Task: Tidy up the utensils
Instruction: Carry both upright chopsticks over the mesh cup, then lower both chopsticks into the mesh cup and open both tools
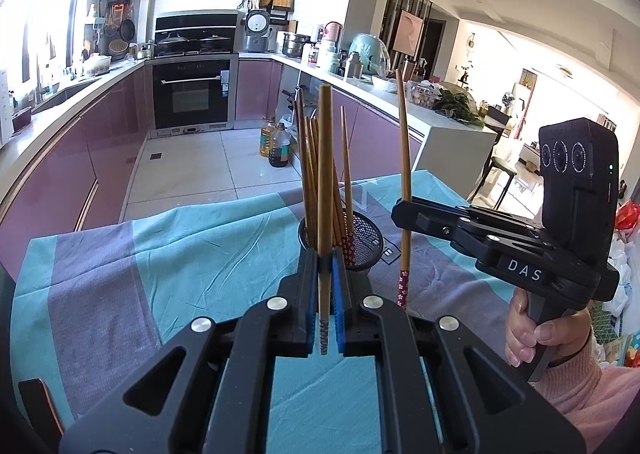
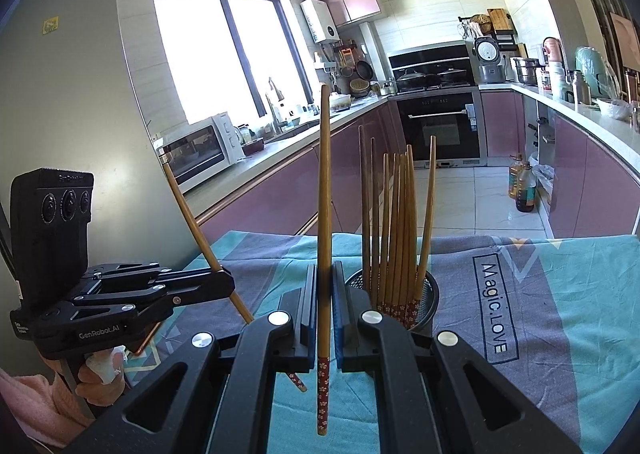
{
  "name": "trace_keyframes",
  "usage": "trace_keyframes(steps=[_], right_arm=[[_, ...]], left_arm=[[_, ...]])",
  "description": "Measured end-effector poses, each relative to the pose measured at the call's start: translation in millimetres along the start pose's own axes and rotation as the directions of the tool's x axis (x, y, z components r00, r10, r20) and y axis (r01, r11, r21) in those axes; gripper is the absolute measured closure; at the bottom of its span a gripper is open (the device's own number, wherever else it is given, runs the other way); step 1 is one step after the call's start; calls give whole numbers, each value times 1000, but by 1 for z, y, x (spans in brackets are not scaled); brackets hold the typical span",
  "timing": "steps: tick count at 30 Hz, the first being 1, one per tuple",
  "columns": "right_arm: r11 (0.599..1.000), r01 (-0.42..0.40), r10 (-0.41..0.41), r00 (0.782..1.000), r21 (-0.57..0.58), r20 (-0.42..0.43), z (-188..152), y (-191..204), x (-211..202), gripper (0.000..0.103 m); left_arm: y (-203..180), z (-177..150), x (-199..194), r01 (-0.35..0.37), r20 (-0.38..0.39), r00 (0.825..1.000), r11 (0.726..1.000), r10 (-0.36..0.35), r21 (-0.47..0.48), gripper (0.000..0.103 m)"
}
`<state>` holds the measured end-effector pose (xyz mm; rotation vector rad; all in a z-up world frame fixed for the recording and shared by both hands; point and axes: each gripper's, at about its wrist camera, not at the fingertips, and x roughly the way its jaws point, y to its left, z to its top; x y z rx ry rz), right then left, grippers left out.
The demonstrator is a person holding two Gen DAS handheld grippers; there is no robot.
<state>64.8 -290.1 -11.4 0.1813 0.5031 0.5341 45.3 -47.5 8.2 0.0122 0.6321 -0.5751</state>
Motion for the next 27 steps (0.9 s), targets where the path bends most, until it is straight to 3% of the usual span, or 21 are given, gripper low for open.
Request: trace_keyframes(steps=[27], right_arm=[[1000, 7, -6, 999, -22, 49, 18, 1, -2, 97]], left_arm=[[-7, 16, -12, 30, 54, 998, 999, -32, 40, 96]])
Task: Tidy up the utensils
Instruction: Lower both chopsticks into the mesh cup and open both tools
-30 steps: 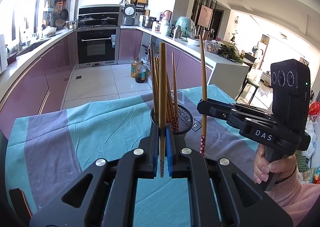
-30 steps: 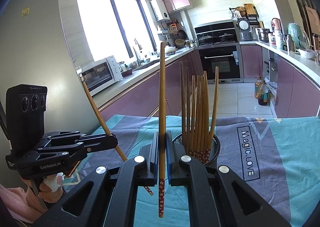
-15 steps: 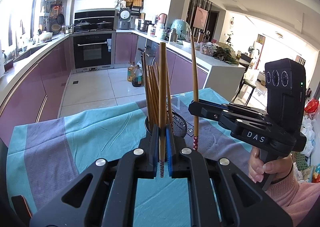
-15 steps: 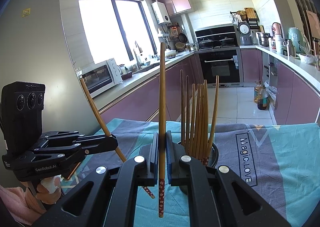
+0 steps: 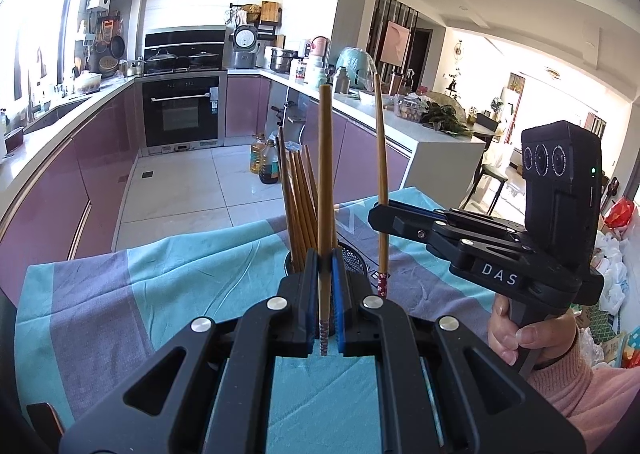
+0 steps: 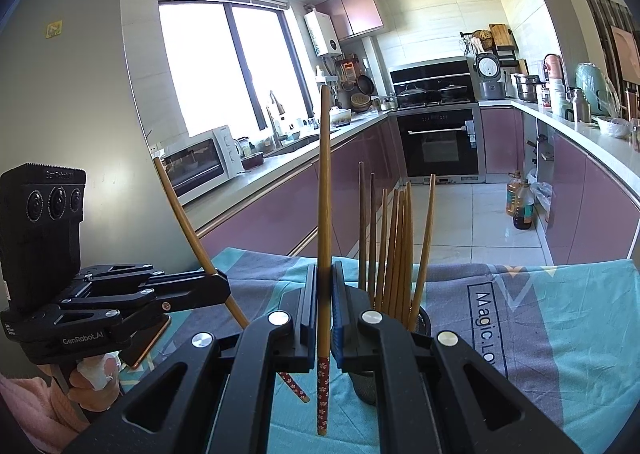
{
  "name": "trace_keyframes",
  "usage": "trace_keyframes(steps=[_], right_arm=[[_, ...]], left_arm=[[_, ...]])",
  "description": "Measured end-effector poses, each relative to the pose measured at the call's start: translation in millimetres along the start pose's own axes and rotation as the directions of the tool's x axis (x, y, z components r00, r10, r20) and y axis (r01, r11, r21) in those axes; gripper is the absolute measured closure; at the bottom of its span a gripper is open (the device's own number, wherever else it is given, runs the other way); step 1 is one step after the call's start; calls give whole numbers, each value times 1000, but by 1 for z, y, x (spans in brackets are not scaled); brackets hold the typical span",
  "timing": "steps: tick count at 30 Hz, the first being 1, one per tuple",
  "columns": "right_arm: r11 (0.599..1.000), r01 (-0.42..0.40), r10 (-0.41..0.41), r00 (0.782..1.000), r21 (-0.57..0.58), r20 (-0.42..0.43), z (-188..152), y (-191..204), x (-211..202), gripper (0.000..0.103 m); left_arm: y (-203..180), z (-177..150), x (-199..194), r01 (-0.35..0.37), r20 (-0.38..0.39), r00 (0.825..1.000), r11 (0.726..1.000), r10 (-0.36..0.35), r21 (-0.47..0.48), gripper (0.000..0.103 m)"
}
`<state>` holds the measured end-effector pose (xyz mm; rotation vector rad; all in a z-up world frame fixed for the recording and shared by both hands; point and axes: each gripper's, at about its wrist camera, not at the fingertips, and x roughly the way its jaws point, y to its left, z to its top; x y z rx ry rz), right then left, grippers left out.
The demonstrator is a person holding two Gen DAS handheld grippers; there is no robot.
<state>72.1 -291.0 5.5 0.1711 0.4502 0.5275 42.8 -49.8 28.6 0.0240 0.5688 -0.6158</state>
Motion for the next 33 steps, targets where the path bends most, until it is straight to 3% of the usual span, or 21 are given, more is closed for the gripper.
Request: trace_keyframes(steps=[33], right_arm=[[1000, 9, -10, 999, 15, 54, 27, -13, 7, 97]], left_arm=[[-10, 35, -22, 21, 114, 993, 1000, -23, 19, 96]])
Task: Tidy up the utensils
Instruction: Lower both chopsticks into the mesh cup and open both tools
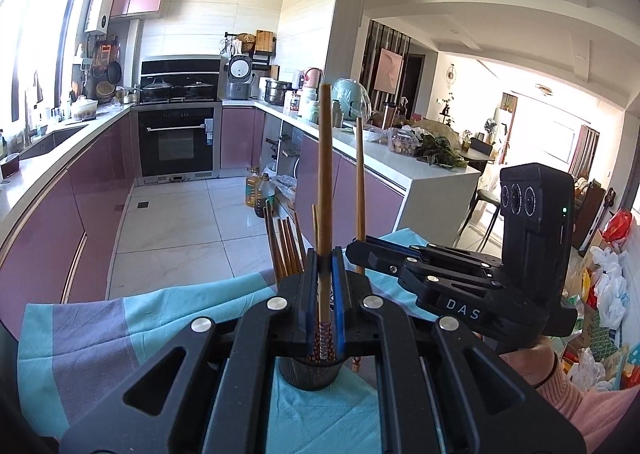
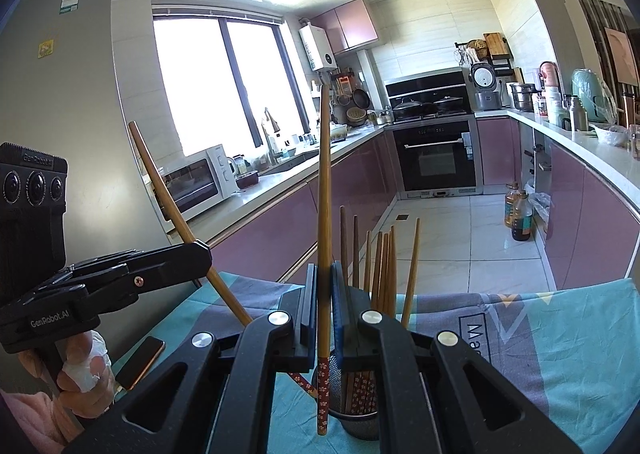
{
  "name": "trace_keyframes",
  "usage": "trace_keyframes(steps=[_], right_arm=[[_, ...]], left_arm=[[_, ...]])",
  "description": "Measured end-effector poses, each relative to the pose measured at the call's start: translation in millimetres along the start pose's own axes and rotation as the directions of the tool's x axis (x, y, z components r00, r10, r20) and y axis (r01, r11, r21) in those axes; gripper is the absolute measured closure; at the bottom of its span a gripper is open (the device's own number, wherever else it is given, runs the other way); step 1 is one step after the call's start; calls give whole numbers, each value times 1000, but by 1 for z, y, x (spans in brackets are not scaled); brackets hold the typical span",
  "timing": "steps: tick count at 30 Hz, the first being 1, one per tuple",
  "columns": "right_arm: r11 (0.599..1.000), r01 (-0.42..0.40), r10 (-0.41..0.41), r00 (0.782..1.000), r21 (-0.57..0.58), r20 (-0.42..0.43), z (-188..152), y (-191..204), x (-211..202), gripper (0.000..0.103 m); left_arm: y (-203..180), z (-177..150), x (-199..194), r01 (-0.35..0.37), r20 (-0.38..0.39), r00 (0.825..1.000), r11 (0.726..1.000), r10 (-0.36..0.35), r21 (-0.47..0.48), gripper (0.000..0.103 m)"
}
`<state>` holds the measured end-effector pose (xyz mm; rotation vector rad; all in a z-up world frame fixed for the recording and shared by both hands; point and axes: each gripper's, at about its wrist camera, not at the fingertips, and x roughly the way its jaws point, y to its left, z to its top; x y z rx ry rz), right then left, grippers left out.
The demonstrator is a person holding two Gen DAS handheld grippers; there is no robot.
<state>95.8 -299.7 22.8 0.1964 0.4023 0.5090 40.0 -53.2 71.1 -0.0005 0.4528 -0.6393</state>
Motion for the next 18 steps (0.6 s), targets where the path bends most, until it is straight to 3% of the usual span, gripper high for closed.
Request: trace_keyframes(steps=[18], right_arm=[[999, 39, -39, 999, 9, -1, 3, -4, 15, 97]], left_arm=[[1, 5, 17, -19, -38, 999, 1000, 19, -12, 96]])
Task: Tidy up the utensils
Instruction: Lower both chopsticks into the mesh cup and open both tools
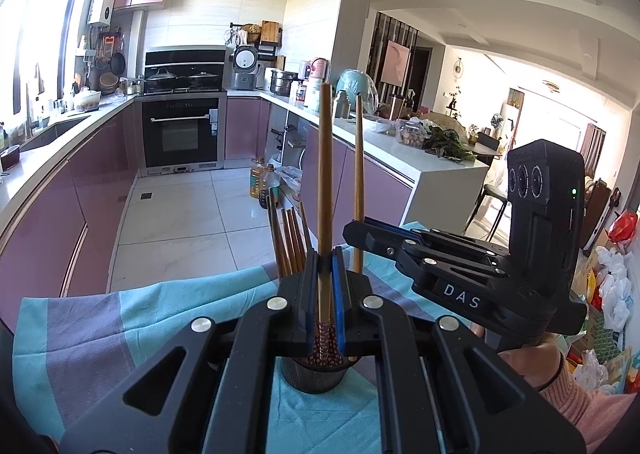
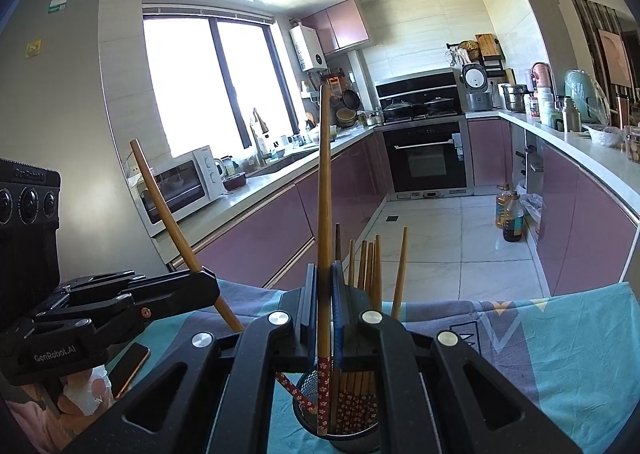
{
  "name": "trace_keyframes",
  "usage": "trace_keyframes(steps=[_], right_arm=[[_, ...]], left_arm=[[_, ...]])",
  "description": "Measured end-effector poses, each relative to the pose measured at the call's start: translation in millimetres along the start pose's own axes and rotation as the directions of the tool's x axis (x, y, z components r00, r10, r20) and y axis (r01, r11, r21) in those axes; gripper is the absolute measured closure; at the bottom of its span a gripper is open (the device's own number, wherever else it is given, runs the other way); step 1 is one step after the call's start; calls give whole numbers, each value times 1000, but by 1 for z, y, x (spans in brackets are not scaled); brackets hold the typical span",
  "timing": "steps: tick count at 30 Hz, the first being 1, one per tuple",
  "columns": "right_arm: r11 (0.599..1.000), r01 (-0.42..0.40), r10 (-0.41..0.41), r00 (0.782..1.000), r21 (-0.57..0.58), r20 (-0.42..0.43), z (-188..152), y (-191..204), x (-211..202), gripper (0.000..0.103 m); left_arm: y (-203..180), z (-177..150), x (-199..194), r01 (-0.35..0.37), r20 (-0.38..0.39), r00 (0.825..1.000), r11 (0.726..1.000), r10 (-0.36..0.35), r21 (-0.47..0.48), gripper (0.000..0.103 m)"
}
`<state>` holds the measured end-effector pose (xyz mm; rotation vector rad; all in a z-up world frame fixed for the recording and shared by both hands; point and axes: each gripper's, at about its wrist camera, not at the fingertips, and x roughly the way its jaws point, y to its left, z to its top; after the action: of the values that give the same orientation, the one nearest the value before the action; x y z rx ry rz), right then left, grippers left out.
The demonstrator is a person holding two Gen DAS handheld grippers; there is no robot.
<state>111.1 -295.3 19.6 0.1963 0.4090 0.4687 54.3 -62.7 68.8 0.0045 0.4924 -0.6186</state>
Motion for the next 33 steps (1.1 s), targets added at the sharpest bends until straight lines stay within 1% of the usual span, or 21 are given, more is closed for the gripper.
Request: trace_keyframes(steps=[11, 17, 19, 23, 28, 33], right_arm=[[999, 28, -28, 1000, 17, -7, -2, -8, 11, 97], [998, 67, -67, 998, -7, -14, -7, -7, 20, 97], [998, 69, -69, 997, -1, -23, -10, -9, 24, 97], [997, 73, -73, 996, -2, -55, -17, -11, 32, 97], [998, 66, -68, 991, -23, -114, -29, -7, 38, 97], [998, 64, -67, 984, -23, -164, -39, -8, 45, 97]], left_arm=[[5, 7, 12, -3, -27, 1000, 1000, 3, 2, 96], [8, 2, 21, -11, -55, 998, 1000, 11, 0, 96], [10, 0, 24, -15, -71, 997, 1000, 15, 1, 96], [10, -4, 32, -10, -107, 994, 1000, 11, 9, 96], [9, -8, 41, 17, -159, 987, 1000, -13, 24, 95], [10, -11, 50, 22, -188, 982, 999, -16, 30, 95]])
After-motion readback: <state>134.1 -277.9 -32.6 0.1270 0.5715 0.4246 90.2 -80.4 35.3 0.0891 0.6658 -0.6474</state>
